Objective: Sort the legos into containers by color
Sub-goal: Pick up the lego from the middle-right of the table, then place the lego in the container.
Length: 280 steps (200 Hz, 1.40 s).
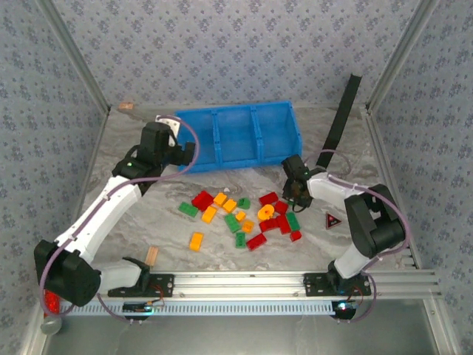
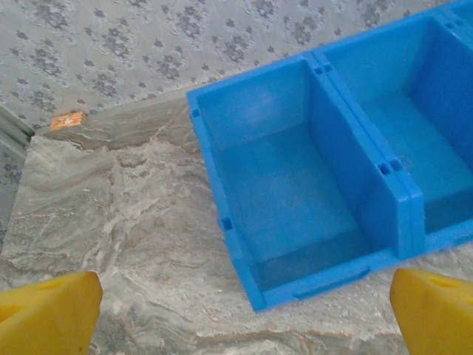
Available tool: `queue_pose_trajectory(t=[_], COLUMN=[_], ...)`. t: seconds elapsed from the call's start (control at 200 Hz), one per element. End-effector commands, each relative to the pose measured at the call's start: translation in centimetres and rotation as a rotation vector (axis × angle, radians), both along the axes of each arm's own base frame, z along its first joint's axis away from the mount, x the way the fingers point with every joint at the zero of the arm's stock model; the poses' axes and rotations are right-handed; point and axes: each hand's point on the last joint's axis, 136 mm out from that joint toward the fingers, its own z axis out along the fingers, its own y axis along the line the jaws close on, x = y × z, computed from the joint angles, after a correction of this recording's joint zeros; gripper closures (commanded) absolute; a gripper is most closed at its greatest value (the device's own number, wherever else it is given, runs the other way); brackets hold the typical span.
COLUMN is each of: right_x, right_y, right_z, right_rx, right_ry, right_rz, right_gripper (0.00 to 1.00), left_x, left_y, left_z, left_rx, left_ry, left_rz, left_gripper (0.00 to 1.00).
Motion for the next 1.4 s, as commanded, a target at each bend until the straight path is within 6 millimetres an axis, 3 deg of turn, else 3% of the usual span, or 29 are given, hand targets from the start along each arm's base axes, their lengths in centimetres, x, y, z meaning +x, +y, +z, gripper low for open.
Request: queue_pose_trajectory(t=[0.0, 0.21, 0.365, 0.39, 0.61, 0.825, 1.109, 1.279, 1.394], right_x=[0.6, 3.2, 7.0, 8.3, 14.2, 18.6, 22.1, 23.1, 23.6], right_y=[0.2, -1.1, -1.3, -1.1, 0.3, 2.5, 5.0, 5.6, 5.7], right_z=[1.8, 6.9, 10.7, 12.2, 14.5, 13.5, 9.4, 7.2, 6.1], right_rx=[-0.004, -0.028, -0.054, -0.054, -0.091, -0.081, -0.159, -0.207, -0.212], right_ry=[-0.005, -0.099, -0.203, -0.242, -0.322, -0.346, -0.287, -0.251, -0.239], right_rz=[0.083, 0.186, 0.266, 0.275, 0.354, 0.423, 0.525, 0.561, 0.568], right_gripper=[0.67, 0.7, 0.7, 0.7, 0.71, 0.71, 0.71, 0.7, 0.67], left_x=[-0.7, -3.5, -6.2, -6.6, -9.9, -11.7, -12.9, -12.6, -11.5], left_y=[-1.3, -2.2, -1.6, -1.4, 0.2, -0.3, -0.7, -1.0, -1.3], left_z=[-0.7, -5.3, -8.3, -8.7, -13.0, -16.4, -18.8, -19.4, -18.7], left_rx=[0.034, -0.007, -0.065, -0.077, -0.222, -0.39, -0.469, -0.492, -0.429], left_ry=[0.068, 0.223, 0.34, 0.36, 0.532, 0.628, 0.679, 0.673, 0.649], left_rz=[-0.008, -0.028, 0.01, 0.03, 0.282, 0.436, 0.52, 0.525, 0.465], left_gripper=[0.0, 0.0, 0.0, 0.0, 0.0, 0.0, 0.0, 0.0, 0.03])
